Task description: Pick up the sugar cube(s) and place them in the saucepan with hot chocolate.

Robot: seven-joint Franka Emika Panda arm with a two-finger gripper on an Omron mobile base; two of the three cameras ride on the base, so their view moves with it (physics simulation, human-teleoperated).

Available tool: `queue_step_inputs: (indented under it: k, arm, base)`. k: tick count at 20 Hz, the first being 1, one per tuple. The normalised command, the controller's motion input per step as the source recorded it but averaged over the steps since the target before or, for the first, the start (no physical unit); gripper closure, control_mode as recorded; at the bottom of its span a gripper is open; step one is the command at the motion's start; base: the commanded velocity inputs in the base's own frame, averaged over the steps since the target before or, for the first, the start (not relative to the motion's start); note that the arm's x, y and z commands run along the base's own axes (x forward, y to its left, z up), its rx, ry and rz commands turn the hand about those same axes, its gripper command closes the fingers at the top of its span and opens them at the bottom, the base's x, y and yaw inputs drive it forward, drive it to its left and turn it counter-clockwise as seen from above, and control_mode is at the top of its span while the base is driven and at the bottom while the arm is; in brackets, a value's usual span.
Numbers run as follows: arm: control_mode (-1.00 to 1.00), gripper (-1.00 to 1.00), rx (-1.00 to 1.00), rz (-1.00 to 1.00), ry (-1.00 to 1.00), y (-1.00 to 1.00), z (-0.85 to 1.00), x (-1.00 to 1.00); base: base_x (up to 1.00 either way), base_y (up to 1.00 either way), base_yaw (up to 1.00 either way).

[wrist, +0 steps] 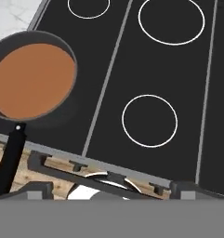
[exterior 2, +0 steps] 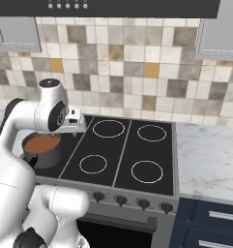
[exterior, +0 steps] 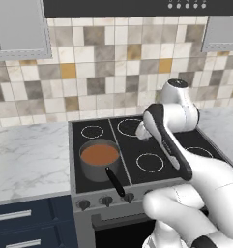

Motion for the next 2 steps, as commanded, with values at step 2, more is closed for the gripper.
queue_step_inputs:
  k: [2]
  arm:
    - [-1.00, -1.00, 0.08, -0.26, 0.00, -0.65, 0.00, -0.51]
  base:
    - [0.00, 0.00, 0.00]
